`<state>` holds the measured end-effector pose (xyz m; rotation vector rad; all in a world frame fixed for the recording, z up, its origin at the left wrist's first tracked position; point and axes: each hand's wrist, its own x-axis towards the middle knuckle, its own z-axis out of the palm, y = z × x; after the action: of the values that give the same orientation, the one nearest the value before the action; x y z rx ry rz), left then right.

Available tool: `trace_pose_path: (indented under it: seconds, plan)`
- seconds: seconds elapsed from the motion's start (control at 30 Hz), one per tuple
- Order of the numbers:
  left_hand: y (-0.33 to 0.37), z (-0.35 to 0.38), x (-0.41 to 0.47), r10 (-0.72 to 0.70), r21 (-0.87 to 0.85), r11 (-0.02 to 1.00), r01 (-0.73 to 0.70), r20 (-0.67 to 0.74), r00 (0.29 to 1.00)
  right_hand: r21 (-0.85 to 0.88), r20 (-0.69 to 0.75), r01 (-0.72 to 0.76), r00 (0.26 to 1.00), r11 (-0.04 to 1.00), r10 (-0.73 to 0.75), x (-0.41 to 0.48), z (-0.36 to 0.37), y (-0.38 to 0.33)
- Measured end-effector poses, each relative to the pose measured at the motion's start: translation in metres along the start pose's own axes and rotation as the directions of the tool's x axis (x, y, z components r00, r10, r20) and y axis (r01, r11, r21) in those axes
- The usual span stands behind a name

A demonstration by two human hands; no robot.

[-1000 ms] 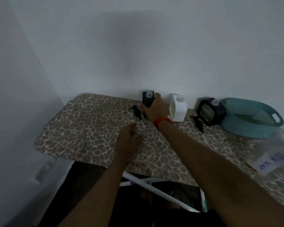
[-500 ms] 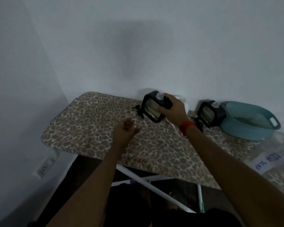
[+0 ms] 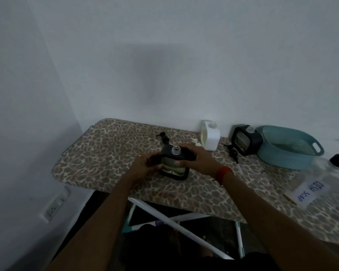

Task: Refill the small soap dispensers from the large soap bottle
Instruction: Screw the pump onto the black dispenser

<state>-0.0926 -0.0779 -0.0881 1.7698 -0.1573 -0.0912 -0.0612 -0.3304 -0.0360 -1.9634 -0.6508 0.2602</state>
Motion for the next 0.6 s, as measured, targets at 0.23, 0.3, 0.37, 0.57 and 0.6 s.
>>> trace_pose_path:
  seconds: [0.23, 0.3, 0.37, 0.57, 0.6]
  plan:
    - [-0.005, 0.001, 0.003, 0.048, 0.043, 0.998, -0.048, -0.01, 0.999, -0.176, -0.228, -0.198, 0.961, 0.964, 0.156, 0.072, -0.015, -0.011]
    - [-0.009, 0.002, 0.005, 0.046, 0.023, 0.999, -0.046, -0.02, 0.999, -0.391, -0.16, -0.293, 0.955, 0.872, 0.249, 0.106, -0.014, -0.011]
    - [-0.012, 0.002, 0.005, 0.037, 0.006, 0.999, -0.037, -0.021, 0.999, -0.493, -0.041, -0.341, 0.928, 0.8, 0.371, 0.136, -0.007, -0.011]
    - [-0.025, 0.003, 0.01, 0.046, -0.017, 0.999, -0.047, -0.057, 0.997, -0.64, -0.05, -0.352, 0.906, 0.683, 0.419, 0.183, 0.018, 0.008]
    - [-0.024, 0.004, 0.01, 0.049, -0.022, 0.999, -0.05, -0.058, 0.997, -0.649, -0.063, -0.346, 0.912, 0.678, 0.405, 0.187, 0.02, 0.01]
